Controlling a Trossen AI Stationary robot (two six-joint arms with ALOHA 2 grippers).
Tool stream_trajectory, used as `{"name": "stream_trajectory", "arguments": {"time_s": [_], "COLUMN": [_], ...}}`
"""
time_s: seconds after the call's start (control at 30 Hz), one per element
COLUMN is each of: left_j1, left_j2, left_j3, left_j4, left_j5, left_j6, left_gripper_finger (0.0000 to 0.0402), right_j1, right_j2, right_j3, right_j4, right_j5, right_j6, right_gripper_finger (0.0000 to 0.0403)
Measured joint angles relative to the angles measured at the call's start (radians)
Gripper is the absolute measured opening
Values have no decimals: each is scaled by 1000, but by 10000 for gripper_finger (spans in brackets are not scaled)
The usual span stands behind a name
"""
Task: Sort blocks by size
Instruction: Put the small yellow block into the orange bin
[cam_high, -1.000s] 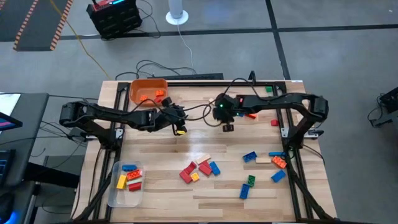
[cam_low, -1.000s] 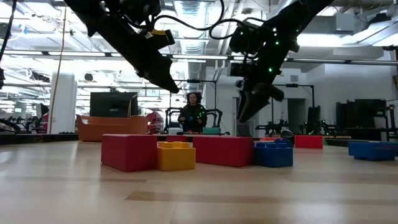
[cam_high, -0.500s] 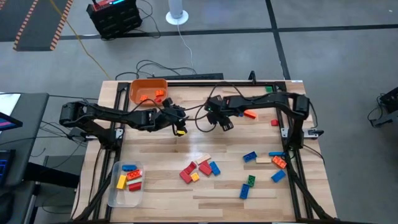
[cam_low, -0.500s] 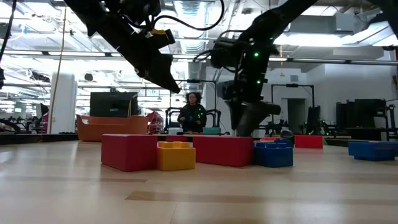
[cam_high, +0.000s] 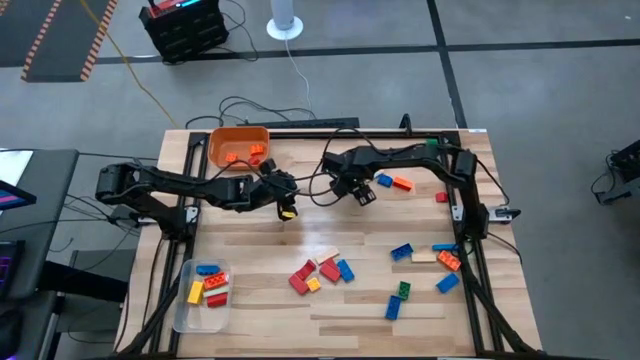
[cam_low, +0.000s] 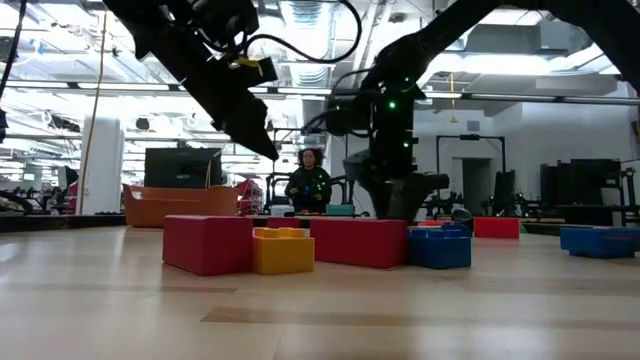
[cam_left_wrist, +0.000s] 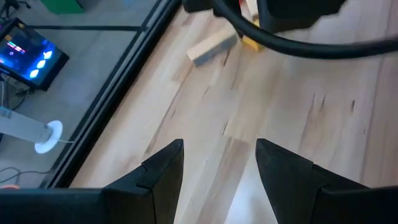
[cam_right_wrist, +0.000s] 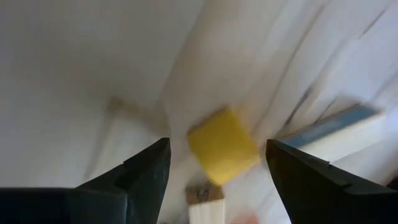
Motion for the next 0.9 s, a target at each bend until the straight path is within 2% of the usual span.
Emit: {"name": "stream_trajectory", "arguments": {"time_s": [0.37,0.53,0.67,0.83,0.9], "left_j1": [7,7,7,7,2], "left_j2": [0,0,0,0,0], "left_j3": [0,0,0,0,0], "left_j4": [-9,-10,-10,-10,-10], "left_j5": [0,0,0,0,-1], "left_j6": [4,4,3,1,9], "left_gripper_finger": [193,193,193,193,193], "right_j1": [-41,-33,-29,-18,-15], "right_j2": [3,3,3,0,-11], "right_j3": [-18,-18,-19,-19,-19], "right_j4": [25,20,1,-17,-26], "right_j5": [-15,-15,-50,-82,-112], "right_j6": [-7,-9,0,38,59], "right_gripper_finger": [294,280,245,164,152]}}
